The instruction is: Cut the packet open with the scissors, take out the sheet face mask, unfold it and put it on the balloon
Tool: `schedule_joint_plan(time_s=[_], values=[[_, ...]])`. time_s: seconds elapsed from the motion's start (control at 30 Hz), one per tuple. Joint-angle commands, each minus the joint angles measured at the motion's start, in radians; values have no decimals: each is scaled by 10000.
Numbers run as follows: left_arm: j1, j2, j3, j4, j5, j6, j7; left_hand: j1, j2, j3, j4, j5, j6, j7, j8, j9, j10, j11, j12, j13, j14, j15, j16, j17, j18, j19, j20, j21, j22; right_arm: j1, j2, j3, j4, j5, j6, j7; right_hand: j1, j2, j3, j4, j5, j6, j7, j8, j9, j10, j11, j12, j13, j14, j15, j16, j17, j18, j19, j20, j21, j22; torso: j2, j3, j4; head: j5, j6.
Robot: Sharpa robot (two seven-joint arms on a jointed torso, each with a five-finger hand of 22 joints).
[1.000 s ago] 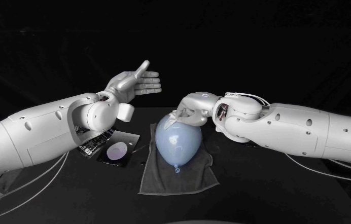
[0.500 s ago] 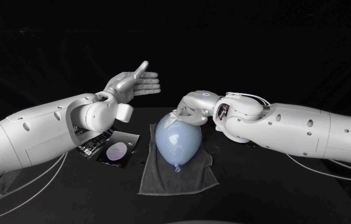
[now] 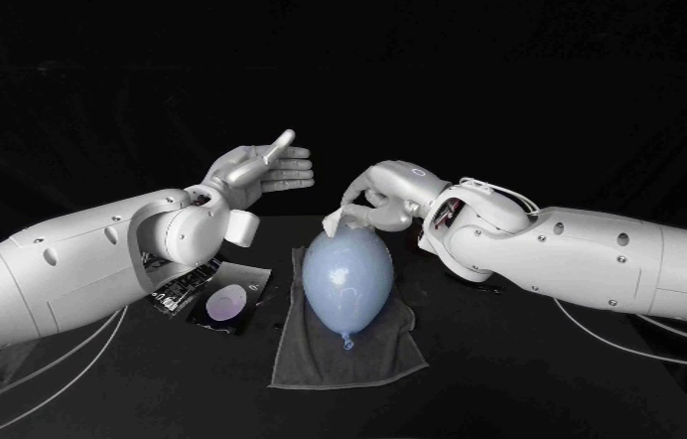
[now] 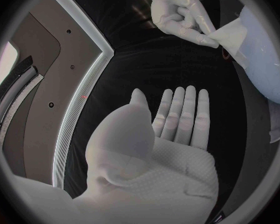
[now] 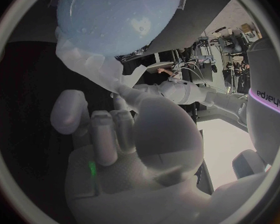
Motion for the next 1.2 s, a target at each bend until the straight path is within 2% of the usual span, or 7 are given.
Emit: schedule_joint_plan(time_s=[0.03, 0.33, 0.67, 0.87, 0.97, 1.07, 1.2], values=[[6, 63, 10, 30, -1261, 739, 566, 186, -22, -126, 25, 15, -20, 245, -11, -16, -52, 20, -69, -12, -127, 17, -82, -33, -60, -243, 9, -71, -16, 127, -100, 43, 103, 1448, -323, 206, 24, -115, 80, -4, 32, 174, -37, 98, 167, 803, -74, 48, 2337, 1029, -67, 35, 2626, 109, 37, -26, 59, 1303, -6, -3, -7, -13, 98], [-2, 271, 8, -85, -1879, 893, 1180, 994, -98, -452, -120, 17, -119, 226, -89, -67, -241, 72, -297, -23, -576, 148, -403, -161, -291, -1595, 11, -129, -74, 492, -307, 125, 292, 2642, 543, -205, 23, -115, 88, 3, 31, 174, -38, 104, 171, 797, -76, 37, 2329, 1029, -69, 35, 2626, 123, 11, -28, -18, 1284, -11, 7, -9, -55, 300], [-40, 466, 9, -278, -2160, 869, 1753, 3344, 89, 99, -1369, 24, -384, 75, -307, -189, -708, 166, -695, -32, -1867, 346, -801, -490, -585, -3475, 18, -273, -209, 877, -511, 208, 413, 3917, 1078, -380, 24, -112, 104, 13, 32, 169, -38, 112, 177, 791, -77, 26, 2322, 1029, -71, 35, 2626, 130, -1, -31, -53, 1276, -8, 3, -18, -114, 517], [-102, 451, 13, -286, -2796, 1187, 1939, 2602, -683, -632, -1213, 13, -848, 56, -563, -296, -1656, 12, -746, -46, -3740, 343, -908, -877, -791, -4481, 2, -343, -275, 1105, -574, 248, 336, 4765, 1217, -444, 27, -111, 118, 18, 32, 162, -39, 118, 180, 788, -79, 20, 2318, 1029, -73, 35, 2626, 129, 2, -34, -49, 1278, -14, -5, -17, -178, 644], [-141, 417, 15, -243, -3432, 1213, 1967, 2658, -1066, -594, -1252, 21, -2319, -159, -1130, -584, -3530, -269, -814, -128, -4735, 445, -957, -1070, -865, -4999, -1, -376, -309, 1169, -596, 261, 334, 5174, 1257, -461, 30, -109, 127, 19, 33, 159, -40, 121, 182, 784, -80, 12, 2313, 1029, -74, 35, 2626, 131, 0, -35, -58, 1276, -3, -1, 3, -212, 704], [-175, 420, 16, -218, -3941, 1219, 1953, 2833, -2066, 653, -645, 23, -3288, -461, -1511, -752, -5768, -568, -907, -219, -5526, 533, -962, -1211, -890, -5418, -4, -382, -323, 1219, -618, 277, 352, 5471, 1256, -462, 32, -109, 132, 19, 33, 155, -41, 122, 184, 784, -80, 13, 2314, 1029, -75, 35, 2626, 131, 0, -36, -58, 1277, -11, -2, 9, -219, 727], [-208, 474, 16, -206, -4411, 1261, 1878, 3403, -2776, 1513, 38, 20, -4261, -570, -1862, -922, -6573, -698, -965, -271, -5912, 459, -996, -1269, -860, -5548, -12, -391, -331, 1269, -642, 302, 382, 5708, 1212, -445, 37, -110, 150, 19, 34, 146, -41, 128, 188, 780, -82, 4, 2308, 1029, -77, 35, 2626, 132, 0, -39, -64, 1276, -8, -9, -2, -211, 772]])
